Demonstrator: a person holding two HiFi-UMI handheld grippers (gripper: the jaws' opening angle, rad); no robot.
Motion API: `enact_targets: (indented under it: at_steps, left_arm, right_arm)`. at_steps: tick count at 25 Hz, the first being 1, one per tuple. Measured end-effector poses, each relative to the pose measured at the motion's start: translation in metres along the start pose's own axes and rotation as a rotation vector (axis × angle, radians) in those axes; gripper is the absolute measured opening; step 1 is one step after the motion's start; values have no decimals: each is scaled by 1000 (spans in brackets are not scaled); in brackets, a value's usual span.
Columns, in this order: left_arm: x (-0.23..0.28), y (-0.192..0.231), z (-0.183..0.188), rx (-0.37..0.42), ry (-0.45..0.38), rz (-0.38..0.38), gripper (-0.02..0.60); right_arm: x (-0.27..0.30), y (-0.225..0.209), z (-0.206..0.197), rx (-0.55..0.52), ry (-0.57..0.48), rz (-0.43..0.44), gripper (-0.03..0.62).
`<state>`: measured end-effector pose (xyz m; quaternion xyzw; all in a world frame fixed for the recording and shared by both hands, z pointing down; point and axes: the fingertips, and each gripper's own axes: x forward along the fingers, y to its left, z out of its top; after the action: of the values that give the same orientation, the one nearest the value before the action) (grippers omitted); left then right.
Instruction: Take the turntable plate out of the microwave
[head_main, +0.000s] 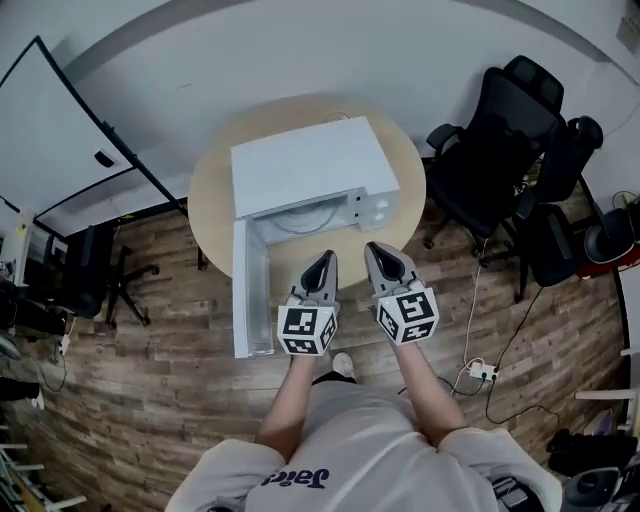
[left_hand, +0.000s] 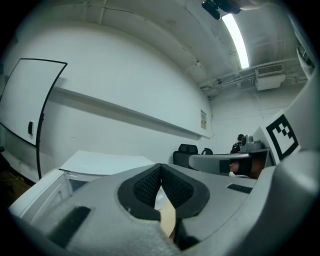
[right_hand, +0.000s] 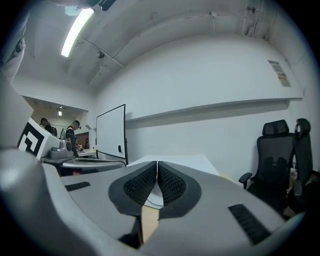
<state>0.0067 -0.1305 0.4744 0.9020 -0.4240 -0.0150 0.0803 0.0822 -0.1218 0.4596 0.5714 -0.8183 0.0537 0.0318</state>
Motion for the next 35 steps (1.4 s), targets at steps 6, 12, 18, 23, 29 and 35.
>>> enact_targets:
  at_steps: [6,12,18,23,29,35]
  left_arm:
    - [3,45,-2,-26,-3,73,15]
    - [5,73,-7,-36,4,122,15]
    - [9,84,-22,-53,30,149,15]
    - [13,97,-39,-70,55,202,15]
    - [31,117,-70,-117,114,259,17]
    - [46,137,-121,-243,201,309,17]
  right_arm:
    - [53,24,3,-31,9,94,18]
    - [74,33,0,-47,19,130,18]
    - [77,18,-27,-5,70,110,18]
    - [94,17,-50,6,116,143,18]
    - [123,15,-60,-21,141,195,18]
    - [141,6,-80,-9,184,228,18]
